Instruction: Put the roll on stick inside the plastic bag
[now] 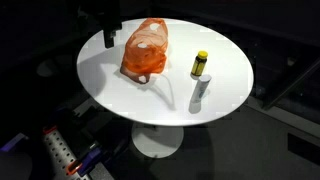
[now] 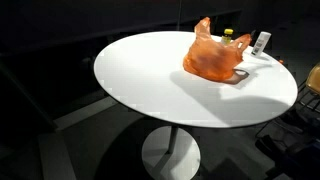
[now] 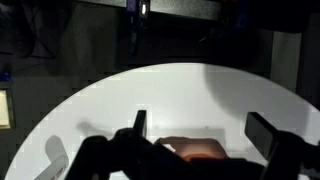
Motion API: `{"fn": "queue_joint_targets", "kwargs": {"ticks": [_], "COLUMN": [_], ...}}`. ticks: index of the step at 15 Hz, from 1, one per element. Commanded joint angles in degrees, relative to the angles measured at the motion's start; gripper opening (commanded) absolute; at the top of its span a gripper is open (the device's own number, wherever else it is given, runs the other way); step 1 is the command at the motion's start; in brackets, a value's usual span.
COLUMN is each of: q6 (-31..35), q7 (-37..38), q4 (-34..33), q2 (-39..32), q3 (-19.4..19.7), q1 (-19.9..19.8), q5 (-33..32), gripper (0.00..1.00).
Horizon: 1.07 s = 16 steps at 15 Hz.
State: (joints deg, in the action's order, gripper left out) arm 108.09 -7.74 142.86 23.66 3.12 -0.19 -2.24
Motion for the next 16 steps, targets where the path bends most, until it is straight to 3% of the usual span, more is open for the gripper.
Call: {"fn": "queue_joint_targets", "kwargs": {"ticks": [1, 8, 16], "q6": [-0.08, -0.86, -1.17], "q7": [-0.04, 0.58, 0.99], "q4": [-0.12, -2.84, -13.77], "q2": [-0.02, -0.97, -7.64], "q3": [-0.16, -0.21, 0.63], "q1": [-0.16, -0.59, -2.64], "q5": [0.06, -0.67, -2.89], "gripper": [1.0, 1.0, 1.0]}}
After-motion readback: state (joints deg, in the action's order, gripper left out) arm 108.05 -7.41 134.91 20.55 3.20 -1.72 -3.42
